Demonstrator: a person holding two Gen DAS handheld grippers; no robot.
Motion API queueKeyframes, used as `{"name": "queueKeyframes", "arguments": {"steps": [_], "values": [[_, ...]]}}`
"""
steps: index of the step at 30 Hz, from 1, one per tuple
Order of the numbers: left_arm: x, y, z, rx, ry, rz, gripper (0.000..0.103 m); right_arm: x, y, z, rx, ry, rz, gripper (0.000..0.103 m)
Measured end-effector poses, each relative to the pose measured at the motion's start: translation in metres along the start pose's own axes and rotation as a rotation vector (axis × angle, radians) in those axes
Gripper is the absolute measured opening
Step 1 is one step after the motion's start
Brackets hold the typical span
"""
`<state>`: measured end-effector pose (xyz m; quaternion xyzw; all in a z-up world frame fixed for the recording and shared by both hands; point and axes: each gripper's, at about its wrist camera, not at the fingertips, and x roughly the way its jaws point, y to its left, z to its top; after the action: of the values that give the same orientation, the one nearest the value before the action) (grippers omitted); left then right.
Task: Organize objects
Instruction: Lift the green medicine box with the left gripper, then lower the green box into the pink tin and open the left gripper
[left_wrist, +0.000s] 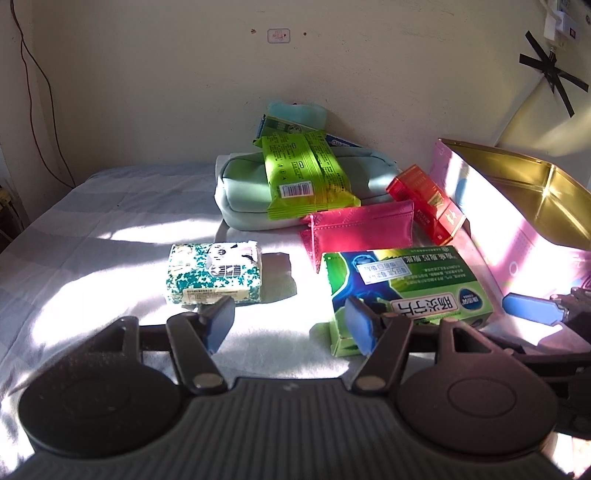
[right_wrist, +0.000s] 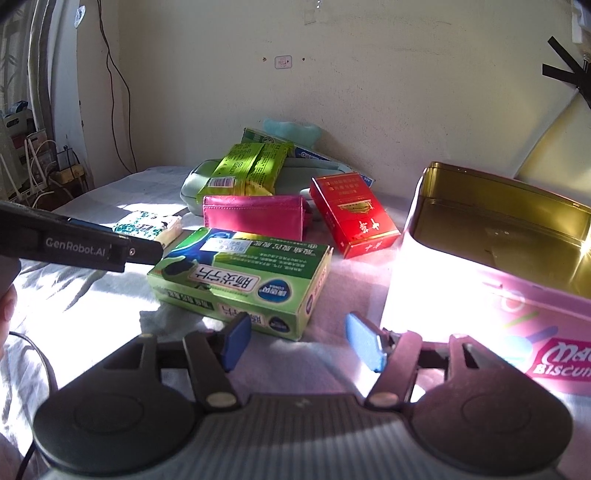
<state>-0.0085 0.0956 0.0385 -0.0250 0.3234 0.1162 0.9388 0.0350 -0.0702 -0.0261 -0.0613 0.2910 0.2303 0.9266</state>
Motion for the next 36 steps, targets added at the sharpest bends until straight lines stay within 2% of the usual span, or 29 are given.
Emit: {"name": "queueKeyframes", "arguments": {"steps": [3, 6, 11, 14, 15, 18, 21, 24, 28, 32, 36], "values": [[0.002, 0.0, 0.0, -0.016, 0.014, -0.109, 0.073, 0.004, 0.006, -0.002, -0.041, 0.014, 0.0, 0.062], [0.01, -0.006, 0.0, -0.033, 0.037, -0.2, 0.073, 0.01, 0.007, -0.001, -0.049, 0.041, 0.007, 0.067], [0.029, -0.003, 0.007, -0.078, 0.06, -0.227, 0.074, 0.018, 0.007, 0.005, -0.057, 0.049, 0.014, 0.073], [0.048, 0.001, 0.009, -0.146, 0.121, -0.359, 0.074, 0.03, 0.007, 0.012, -0.045, 0.074, 0.06, 0.082], [0.049, -0.001, 0.008, -0.156, 0.12, -0.37, 0.073, 0.033, 0.011, 0.014, -0.062, 0.075, 0.075, 0.082], [0.025, -0.011, 0.007, -0.105, 0.053, -0.323, 0.068, 0.025, 0.02, 0.013, -0.112, 0.037, 0.044, 0.081], [-0.013, -0.014, 0.016, -0.087, -0.036, -0.321, 0.067, -0.01, 0.024, 0.015, -0.138, -0.079, 0.024, 0.08], [-0.039, -0.029, 0.041, -0.067, -0.113, -0.359, 0.067, -0.045, 0.016, 0.024, -0.147, -0.205, -0.041, 0.08], [-0.043, -0.086, 0.073, 0.051, -0.181, -0.452, 0.067, -0.074, -0.023, 0.03, -0.108, -0.286, -0.2, 0.08], [-0.025, -0.151, 0.082, 0.143, -0.202, -0.541, 0.067, -0.087, -0.076, 0.022, -0.011, -0.269, -0.332, 0.08], [0.002, -0.2, 0.078, 0.17, -0.185, -0.579, 0.068, -0.083, -0.114, 0.008, 0.075, -0.205, -0.413, 0.08]]}}
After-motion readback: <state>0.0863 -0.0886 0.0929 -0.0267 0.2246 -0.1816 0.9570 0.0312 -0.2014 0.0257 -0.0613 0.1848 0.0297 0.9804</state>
